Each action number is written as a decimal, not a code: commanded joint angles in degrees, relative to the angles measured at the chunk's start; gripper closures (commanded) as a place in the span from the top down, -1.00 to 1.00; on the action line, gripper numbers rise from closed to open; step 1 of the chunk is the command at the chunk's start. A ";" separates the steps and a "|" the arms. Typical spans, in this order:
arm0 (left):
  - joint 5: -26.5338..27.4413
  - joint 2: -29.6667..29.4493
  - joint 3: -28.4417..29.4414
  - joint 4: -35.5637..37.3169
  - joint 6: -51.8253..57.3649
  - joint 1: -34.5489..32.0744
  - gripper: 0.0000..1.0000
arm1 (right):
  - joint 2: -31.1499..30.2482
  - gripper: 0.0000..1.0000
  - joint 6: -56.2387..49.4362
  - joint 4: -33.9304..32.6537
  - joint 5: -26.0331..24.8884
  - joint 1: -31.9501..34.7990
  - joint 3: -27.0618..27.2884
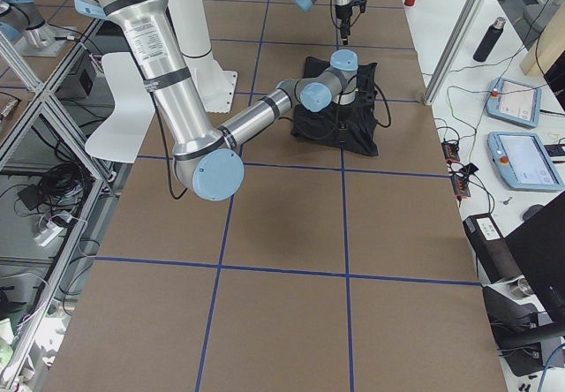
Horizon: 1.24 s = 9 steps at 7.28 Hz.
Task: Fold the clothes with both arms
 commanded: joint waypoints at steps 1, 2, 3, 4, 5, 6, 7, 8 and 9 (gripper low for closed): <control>0.02 4.95 -1.57 -8.66 -4.40 4.75 1.00 | -6.40 1.00 0.74 10.74 -0.06 -2.46 1.24; 0.11 6.27 -1.40 -12.12 -8.18 7.81 1.00 | -7.21 1.00 1.18 12.37 0.03 -2.56 1.41; -0.06 6.37 -1.48 -12.93 -8.57 8.10 1.00 | -7.22 1.00 1.79 12.39 0.12 -2.64 1.59; 0.02 6.37 -1.13 -13.03 -9.18 8.54 0.86 | -7.22 1.00 2.06 12.39 0.12 -2.82 1.68; -0.24 6.37 -0.96 -13.03 -9.71 8.63 0.53 | -7.13 1.00 2.15 12.39 0.12 -2.91 1.76; -0.42 6.37 -0.96 -13.03 -9.72 9.33 0.41 | -7.22 1.00 2.15 12.39 0.12 -2.91 1.76; -0.42 6.37 -0.87 -13.03 -9.89 9.94 0.41 | -7.22 1.00 2.15 12.39 0.03 -2.91 1.68; -0.50 6.37 -0.87 -13.12 -9.89 10.12 0.41 | -7.22 1.00 2.15 12.39 0.03 -2.91 1.68; -0.59 6.37 -0.95 -13.03 -10.24 10.30 0.25 | -7.22 1.00 2.15 12.39 0.12 -3.00 1.76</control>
